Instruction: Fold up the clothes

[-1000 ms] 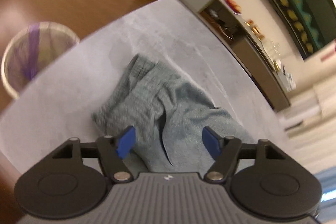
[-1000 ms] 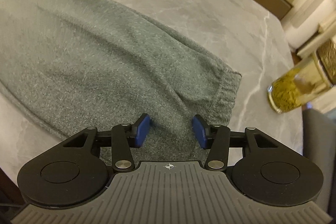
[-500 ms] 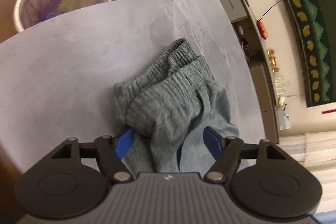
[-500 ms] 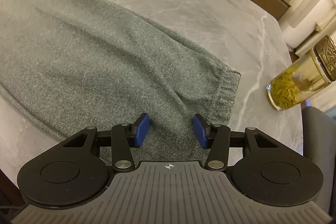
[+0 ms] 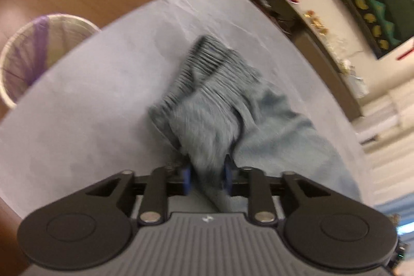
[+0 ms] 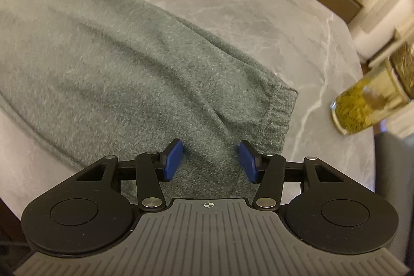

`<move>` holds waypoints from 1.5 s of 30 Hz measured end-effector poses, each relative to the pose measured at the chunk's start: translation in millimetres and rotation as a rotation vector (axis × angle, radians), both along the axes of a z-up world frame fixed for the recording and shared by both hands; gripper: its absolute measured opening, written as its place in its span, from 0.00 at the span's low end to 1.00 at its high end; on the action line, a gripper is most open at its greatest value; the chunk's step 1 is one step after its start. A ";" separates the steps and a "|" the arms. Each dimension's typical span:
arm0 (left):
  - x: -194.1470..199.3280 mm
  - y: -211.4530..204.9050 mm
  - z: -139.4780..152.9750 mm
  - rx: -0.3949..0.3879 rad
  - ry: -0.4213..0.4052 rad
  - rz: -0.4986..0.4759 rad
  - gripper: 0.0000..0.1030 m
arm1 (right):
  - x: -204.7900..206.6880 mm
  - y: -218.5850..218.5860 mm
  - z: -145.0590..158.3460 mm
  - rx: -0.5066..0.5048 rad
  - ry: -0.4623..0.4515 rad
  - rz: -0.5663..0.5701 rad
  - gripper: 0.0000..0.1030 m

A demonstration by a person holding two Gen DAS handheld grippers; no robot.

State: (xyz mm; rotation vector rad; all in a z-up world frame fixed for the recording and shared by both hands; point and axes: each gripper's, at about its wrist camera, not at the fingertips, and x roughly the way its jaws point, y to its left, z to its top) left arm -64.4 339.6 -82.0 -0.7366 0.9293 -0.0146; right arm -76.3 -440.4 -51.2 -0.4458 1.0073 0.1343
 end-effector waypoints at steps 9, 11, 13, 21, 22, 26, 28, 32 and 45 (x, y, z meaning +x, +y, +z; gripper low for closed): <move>-6.0 -0.3 -7.1 0.001 0.039 0.028 0.69 | -62.2 26.7 3.6 -0.345 -0.067 0.367 0.49; -3.7 -0.5 -8.9 -0.021 0.026 0.031 0.69 | -73.1 26.9 -9.7 -0.439 -0.038 0.460 0.49; 3.1 -2.1 -11.2 -0.040 0.018 0.024 0.69 | -77.0 27.5 -20.1 -0.495 -0.025 0.518 0.52; 36.1 -11.5 -18.2 -0.026 -0.008 -0.006 0.49 | -53.6 39.9 -35.5 -0.494 -0.021 0.583 0.07; 39.2 -12.8 -21.8 -0.023 0.001 -0.005 0.15 | -52.8 39.9 -36.8 -0.499 -0.024 0.583 0.06; 43.7 -22.6 -22.6 0.028 -0.020 -0.006 0.08 | -46.7 34.1 -22.7 -0.437 -0.066 0.529 0.00; 39.9 -24.6 -11.5 0.049 -0.071 -0.011 0.07 | -44.2 25.3 3.7 -0.333 -0.133 0.454 0.00; 23.2 -23.6 26.2 0.050 -0.201 0.006 0.06 | -47.5 17.0 49.1 -0.212 -0.178 0.412 0.00; 148.3 11.4 146.4 0.092 -0.223 0.210 0.05 | 90.9 5.5 129.8 0.136 0.036 0.374 0.00</move>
